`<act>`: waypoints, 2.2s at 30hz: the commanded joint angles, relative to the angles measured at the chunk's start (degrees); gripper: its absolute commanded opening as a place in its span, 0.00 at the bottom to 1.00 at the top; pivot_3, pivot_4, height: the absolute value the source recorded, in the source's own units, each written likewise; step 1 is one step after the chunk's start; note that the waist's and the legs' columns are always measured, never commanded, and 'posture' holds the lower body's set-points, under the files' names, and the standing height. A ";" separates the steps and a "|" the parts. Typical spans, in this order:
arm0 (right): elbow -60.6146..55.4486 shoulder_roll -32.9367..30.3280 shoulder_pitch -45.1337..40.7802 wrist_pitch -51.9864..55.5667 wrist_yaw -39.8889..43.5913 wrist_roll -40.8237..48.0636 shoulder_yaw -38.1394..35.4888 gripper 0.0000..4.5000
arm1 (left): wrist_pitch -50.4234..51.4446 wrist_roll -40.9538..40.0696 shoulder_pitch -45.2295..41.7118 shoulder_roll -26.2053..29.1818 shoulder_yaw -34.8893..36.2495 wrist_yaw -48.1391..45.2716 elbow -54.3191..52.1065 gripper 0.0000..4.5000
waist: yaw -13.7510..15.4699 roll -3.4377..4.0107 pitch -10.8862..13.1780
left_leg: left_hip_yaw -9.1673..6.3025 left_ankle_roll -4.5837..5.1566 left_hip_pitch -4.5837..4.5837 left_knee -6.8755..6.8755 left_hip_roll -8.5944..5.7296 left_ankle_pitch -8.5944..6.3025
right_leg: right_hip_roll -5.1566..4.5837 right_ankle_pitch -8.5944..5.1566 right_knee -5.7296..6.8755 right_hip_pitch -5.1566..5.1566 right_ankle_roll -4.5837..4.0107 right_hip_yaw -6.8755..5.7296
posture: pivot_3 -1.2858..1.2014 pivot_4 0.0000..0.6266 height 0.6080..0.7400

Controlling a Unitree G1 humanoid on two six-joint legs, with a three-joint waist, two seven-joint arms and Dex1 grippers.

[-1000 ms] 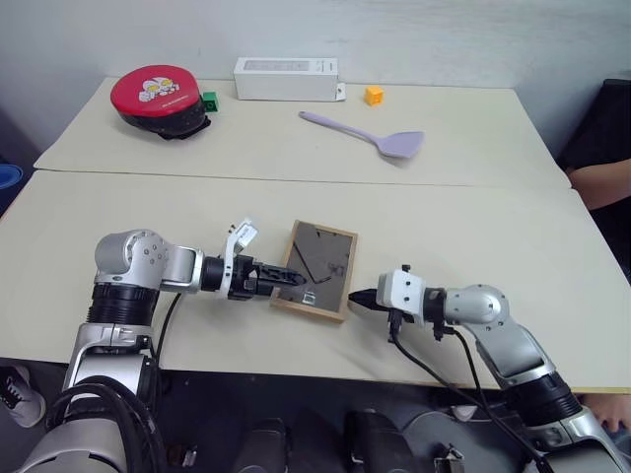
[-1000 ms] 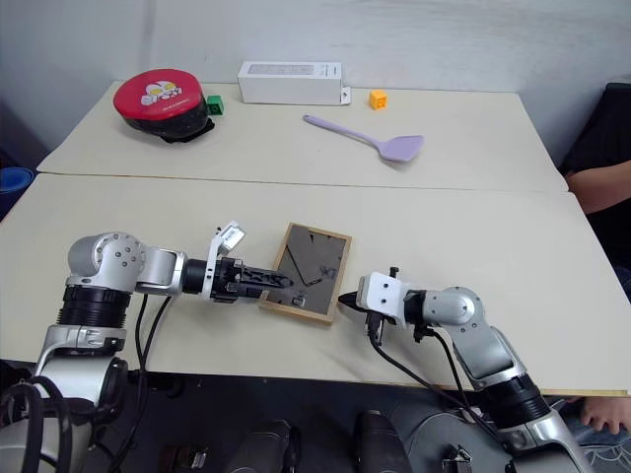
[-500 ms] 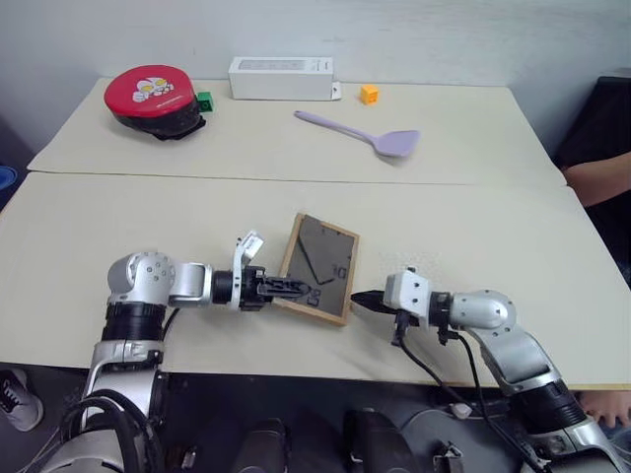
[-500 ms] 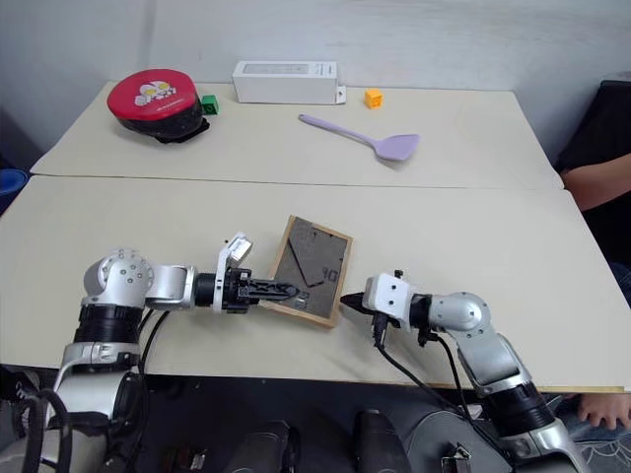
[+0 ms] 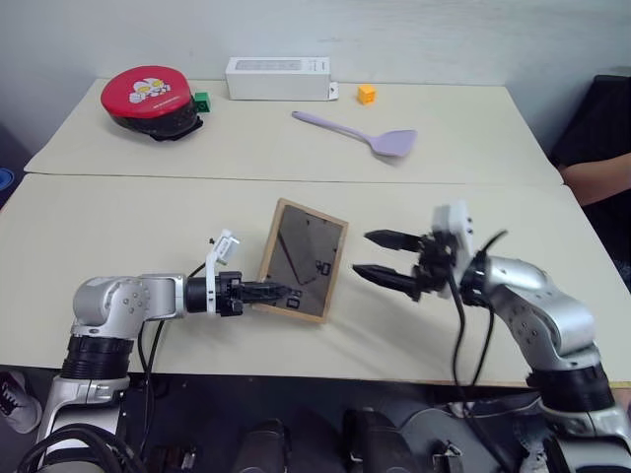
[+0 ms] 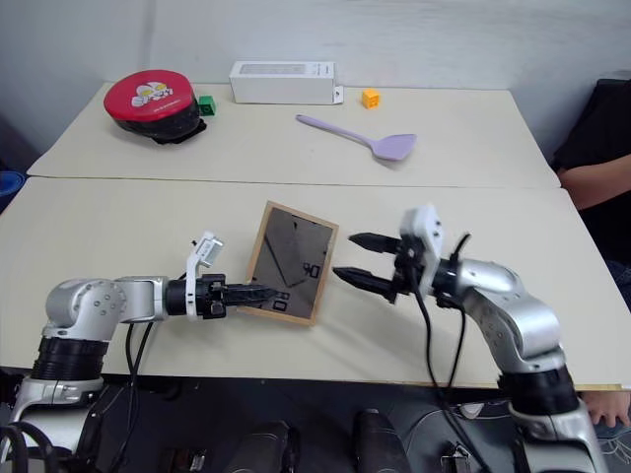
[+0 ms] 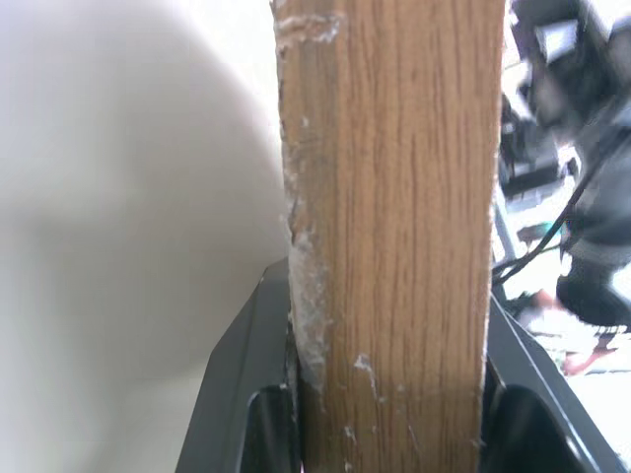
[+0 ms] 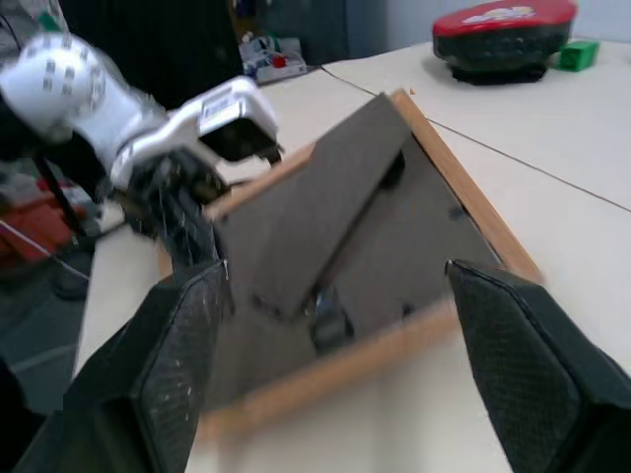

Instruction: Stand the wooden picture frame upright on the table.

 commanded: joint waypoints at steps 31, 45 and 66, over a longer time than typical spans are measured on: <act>-0.57 -0.02 2.96 -18.13 12.75 -9.35 1.75 0.79 | 16.47 -4.28 -5.07 -5.90 7.63 1.71 3.03 0.28 | -0.29 -0.03 0.00 | 0.04 0.27 -0.15 -0.06 -0.13 -0.05 | -0.06 0.08 -0.15 -0.01 0.15 0.00 | 0.52 0.24 1.00; 28.29 -3.59 1.41 -88.34 9.17 -39.68 -1.29 0.79 | 22.06 -47.40 -16.24 8.22 -10.24 14.56 26.19 0.28 | -1.33 -0.05 0.02 | 0.11 0.19 -0.03 -0.13 -0.10 -0.01 | -0.03 0.08 -0.10 -0.02 0.15 0.08 | 0.52 0.24 1.00; 34.17 1.20 -2.93 -97.39 -22.96 -62.44 3.34 0.35 | 20.20 -63.38 -14.46 9.38 -15.80 28.49 24.23 0.28 | -1.95 -0.05 0.02 | 0.05 0.05 0.00 -0.05 -0.15 0.08 | 0.08 0.06 0.26 -0.15 0.13 0.16 | 0.52 0.24 1.00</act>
